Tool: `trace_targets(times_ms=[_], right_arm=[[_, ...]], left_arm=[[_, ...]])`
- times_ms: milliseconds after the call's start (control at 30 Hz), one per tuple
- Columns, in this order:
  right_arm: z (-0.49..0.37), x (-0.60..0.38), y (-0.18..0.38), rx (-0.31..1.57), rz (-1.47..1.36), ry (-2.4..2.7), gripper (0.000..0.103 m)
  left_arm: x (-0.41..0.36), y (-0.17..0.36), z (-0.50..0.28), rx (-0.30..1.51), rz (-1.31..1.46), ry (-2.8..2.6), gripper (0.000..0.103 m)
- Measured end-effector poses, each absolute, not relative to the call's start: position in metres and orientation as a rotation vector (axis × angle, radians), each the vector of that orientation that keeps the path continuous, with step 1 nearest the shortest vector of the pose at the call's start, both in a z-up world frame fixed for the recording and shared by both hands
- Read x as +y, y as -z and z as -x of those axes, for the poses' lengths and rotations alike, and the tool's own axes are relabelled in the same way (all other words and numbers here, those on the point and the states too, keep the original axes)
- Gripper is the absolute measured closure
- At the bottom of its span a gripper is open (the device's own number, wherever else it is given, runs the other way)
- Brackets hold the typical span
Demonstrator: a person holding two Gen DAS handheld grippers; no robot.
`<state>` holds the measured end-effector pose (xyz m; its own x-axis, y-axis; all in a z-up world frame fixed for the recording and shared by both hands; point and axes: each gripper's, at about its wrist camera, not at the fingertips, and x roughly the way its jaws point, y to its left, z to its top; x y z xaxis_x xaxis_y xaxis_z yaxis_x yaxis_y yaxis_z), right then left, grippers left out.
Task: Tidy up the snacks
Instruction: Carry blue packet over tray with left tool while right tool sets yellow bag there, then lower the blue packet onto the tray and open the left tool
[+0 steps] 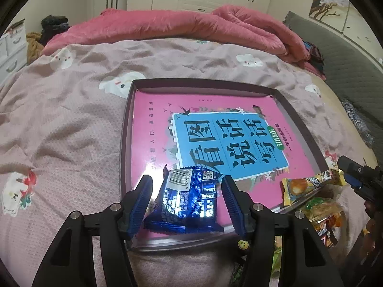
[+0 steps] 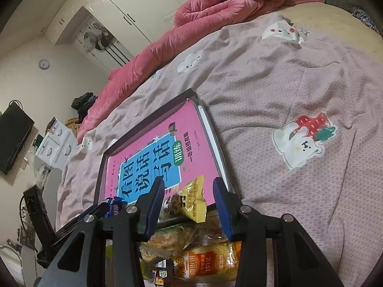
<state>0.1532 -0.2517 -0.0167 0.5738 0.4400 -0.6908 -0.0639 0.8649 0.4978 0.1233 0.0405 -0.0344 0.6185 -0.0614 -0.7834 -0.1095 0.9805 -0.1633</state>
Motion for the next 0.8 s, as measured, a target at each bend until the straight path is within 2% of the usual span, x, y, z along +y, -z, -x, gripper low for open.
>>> trace_targets(times_ms=[167,533,800], right_arm=[[-0.143,-0.256,0.012,0.913,-0.452,-0.314,0.061],[-0.14,-0.226,0.013,0.919,-0.183,-0.26,0.061],[-0.154,-0.221,0.021,0.929,-0.12,-0.214,0.061]], left_arm=[[0.044,0.032,-0.118,0.907,0.218,-0.027,0.041],[0.044,0.03,-0.108,0.914,0.216,-0.022,0.041],[0.039,0.018,-0.102,0.896,0.208,-0.005,0.033]])
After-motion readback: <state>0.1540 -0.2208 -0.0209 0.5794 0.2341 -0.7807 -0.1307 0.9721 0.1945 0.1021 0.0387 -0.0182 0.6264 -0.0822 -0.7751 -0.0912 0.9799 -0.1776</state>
